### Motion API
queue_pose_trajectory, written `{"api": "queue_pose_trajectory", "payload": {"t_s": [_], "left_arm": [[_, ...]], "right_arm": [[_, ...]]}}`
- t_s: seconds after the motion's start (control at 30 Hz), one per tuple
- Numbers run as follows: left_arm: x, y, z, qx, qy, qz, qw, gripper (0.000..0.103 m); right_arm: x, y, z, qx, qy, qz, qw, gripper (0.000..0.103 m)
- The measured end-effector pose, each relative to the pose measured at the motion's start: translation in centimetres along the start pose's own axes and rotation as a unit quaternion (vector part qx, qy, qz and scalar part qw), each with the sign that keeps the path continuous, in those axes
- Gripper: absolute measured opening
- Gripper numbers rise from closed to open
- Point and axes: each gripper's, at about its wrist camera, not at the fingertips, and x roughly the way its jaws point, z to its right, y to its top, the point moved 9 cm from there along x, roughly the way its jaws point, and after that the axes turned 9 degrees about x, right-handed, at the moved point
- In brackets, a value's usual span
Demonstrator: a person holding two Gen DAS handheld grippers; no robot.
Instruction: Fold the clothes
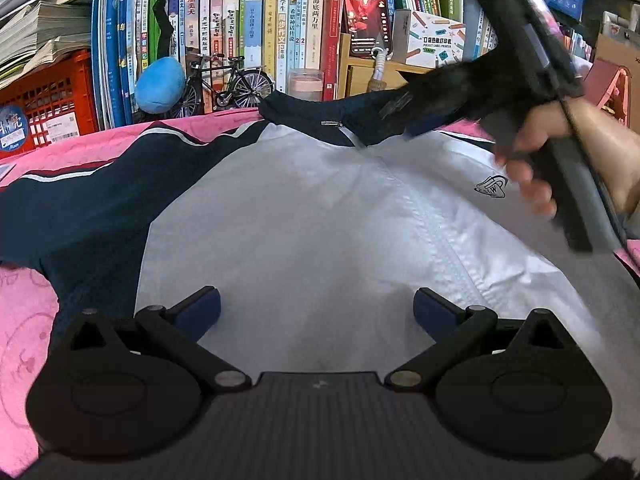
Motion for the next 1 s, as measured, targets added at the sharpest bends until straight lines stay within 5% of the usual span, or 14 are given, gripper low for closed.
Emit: {"api": "queue_pose_trajectory", "payload": {"t_s": [0.03,0.13,0.4,0.57,0.63,0.7,0.8,0.9,1.0], "left_arm": [[0.0,0.0,0.0,-0.001,0.0,0.001,1.0,0.103],[-0.1,0.0,-0.2,-0.009,-0.001,0.004,1.0,0.103],[-0.6,0.0,-1.0,-0.04,-0.016,0.02,0.9989,0.103],[-5.1,-0.1,-7.6,-0.143,-0.001,0.09,0.9856,0.103],[-7.9,-0.3,-12.5,-0.189,0.028,0.117,0.9747,0.103],[-9.4,-1.6,-19.0,-0.236,0.11,0.109,0.9594,0.103],[-10.5,-5.2,-28.6,-0.314,0.231,0.062,0.9189,0.103],[-9.8,-8.7,-35.6,-0.363,0.302,0.012,0.8813,0.103],[-8.4,-9.6,-39.3,-0.37,0.333,0.005,0.8672,0.103]], "right_arm": [[0.9,-0.4,-0.9,-0.015,-0.002,-0.012,1.0,0.034],[4.0,0.5,-1.1,-0.018,-0.04,0.006,0.999,0.026],[11.1,6.0,-0.1,-0.003,-0.123,0.056,0.991,0.028],[11.0,6.3,1.4,0.026,-0.1,0.057,0.993,0.029],[10.9,6.2,1.5,0.025,-0.101,0.059,0.993,0.029],[10.8,6.1,1.6,0.02,-0.104,0.06,0.993,0.029],[10.6,6.0,1.9,0.024,-0.1,0.06,0.993,0.029],[10.2,5.4,1.2,0.022,-0.1,0.063,0.993,0.029],[11.2,5.6,0.7,0.019,-0.104,0.064,0.992,0.029]]}}
